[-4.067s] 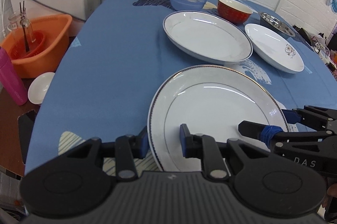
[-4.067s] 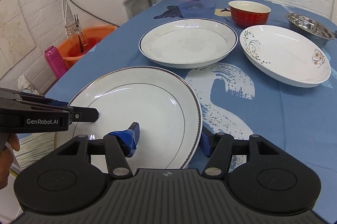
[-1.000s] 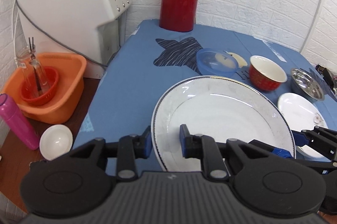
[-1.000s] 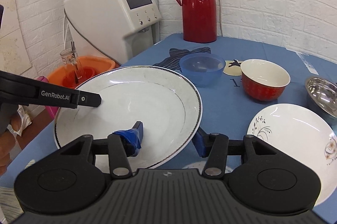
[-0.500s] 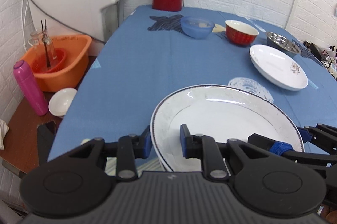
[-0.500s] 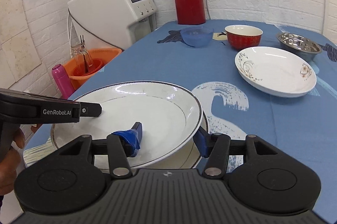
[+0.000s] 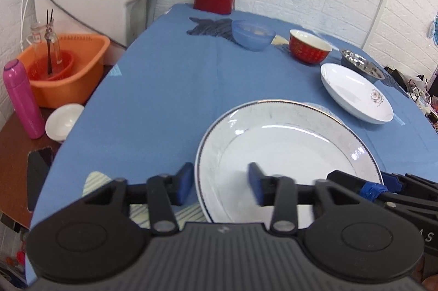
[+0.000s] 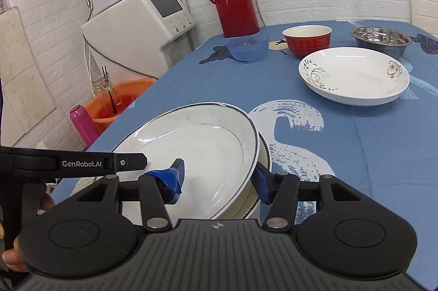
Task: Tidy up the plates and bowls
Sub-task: 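Lower the gold-rimmed plate onto the plain white plate and open both grippers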
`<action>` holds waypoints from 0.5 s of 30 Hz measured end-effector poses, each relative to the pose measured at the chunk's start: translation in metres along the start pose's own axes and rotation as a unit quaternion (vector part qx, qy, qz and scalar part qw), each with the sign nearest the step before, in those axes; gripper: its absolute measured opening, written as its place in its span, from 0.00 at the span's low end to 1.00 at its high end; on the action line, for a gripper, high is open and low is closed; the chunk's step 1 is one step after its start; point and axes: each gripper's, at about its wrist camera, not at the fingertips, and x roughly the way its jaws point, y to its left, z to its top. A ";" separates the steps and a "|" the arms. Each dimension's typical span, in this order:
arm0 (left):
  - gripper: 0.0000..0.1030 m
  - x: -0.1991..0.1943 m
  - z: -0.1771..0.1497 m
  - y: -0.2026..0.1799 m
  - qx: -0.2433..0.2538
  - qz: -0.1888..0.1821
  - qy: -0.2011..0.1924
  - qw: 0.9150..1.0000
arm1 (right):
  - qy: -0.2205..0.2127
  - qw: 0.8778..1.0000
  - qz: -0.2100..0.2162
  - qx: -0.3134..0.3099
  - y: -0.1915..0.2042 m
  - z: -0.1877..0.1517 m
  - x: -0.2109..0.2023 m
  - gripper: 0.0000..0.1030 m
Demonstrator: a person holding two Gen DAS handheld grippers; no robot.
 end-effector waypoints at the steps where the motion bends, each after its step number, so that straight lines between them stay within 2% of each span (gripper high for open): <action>1: 0.51 -0.004 0.001 -0.001 0.004 0.003 -0.009 1.000 | -0.003 1.000 -0.001 0.004 -0.001 0.000 -0.001 0.38; 3: 0.55 -0.009 0.003 -0.002 0.011 0.009 -0.018 1.000 | -0.010 1.000 -0.005 0.000 0.000 0.000 -0.003 0.39; 10: 0.56 -0.011 0.007 -0.001 0.006 0.018 -0.016 1.000 | -0.007 1.000 -0.008 -0.015 0.000 0.001 -0.005 0.40; 13: 0.56 -0.013 0.006 0.000 0.005 0.018 -0.015 1.000 | -0.002 0.998 -0.025 -0.056 0.008 0.001 -0.006 0.38; 15: 0.57 -0.014 0.005 0.001 0.003 0.020 -0.016 1.000 | 0.002 0.998 -0.043 -0.051 0.008 0.002 -0.007 0.39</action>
